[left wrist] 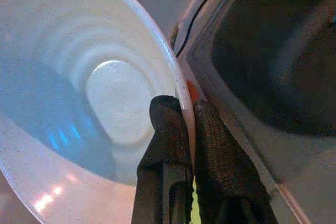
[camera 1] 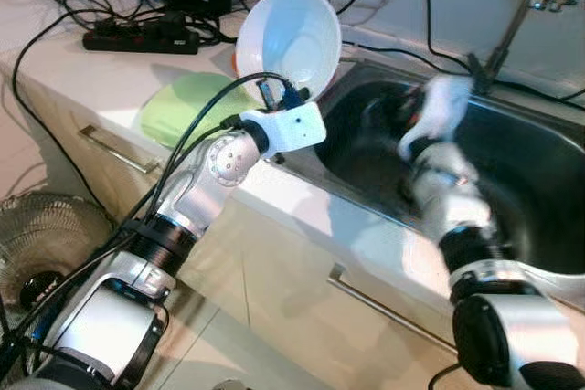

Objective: Kitchen organization

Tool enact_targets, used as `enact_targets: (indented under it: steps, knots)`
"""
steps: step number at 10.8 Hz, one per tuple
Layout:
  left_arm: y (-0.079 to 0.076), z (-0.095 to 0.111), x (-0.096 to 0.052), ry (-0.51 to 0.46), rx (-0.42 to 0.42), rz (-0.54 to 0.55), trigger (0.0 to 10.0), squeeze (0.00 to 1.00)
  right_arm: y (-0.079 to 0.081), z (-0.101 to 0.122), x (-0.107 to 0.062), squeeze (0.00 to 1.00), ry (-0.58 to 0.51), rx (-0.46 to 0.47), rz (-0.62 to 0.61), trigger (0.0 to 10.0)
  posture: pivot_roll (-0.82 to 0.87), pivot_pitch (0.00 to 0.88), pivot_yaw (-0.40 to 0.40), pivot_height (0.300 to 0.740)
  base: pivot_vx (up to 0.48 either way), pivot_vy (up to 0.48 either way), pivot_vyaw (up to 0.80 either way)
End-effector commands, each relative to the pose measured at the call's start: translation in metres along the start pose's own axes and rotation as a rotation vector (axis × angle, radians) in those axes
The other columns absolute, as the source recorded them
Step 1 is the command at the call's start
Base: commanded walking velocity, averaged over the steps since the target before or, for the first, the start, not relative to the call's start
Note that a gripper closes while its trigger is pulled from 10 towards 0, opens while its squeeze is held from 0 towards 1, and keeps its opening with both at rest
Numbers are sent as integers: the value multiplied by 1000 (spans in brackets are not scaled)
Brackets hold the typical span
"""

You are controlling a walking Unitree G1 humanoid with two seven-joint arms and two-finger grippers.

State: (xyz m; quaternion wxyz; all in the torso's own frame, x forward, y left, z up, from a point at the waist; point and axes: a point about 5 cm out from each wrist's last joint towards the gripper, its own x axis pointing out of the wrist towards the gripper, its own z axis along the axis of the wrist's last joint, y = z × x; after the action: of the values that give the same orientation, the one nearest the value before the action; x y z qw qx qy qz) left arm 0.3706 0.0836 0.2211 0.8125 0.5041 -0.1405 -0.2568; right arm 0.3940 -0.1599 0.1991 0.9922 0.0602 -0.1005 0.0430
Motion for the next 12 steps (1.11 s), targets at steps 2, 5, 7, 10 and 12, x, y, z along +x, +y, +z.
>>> enact_targets:
  steps: [2,5,7,10,12]
  knots:
    - [-7,9,0,-19,21,-16,10000,0,-4,24,4,1000,-57,39,15,10000,210,0,-10,740,0,0,0]
    - [-25,7,-1,1,75,-90,10000,0,13,28,-2,0,-41,103,160,10000,207,0,-6,740,0,0,0]
    - [-29,1,-4,26,106,-114,10000,0,20,29,-7,0,-20,88,220,10000,204,0,-5,740,0,0,0]
    - [-27,-4,-3,48,152,-122,10000,0,24,35,-12,0,-7,75,267,10000,201,0,-3,740,0,0,0]
    - [-25,-6,-2,58,181,-129,10000,0,32,37,-16,0,7,73,326,10000,198,0,-4,740,0,0,0]
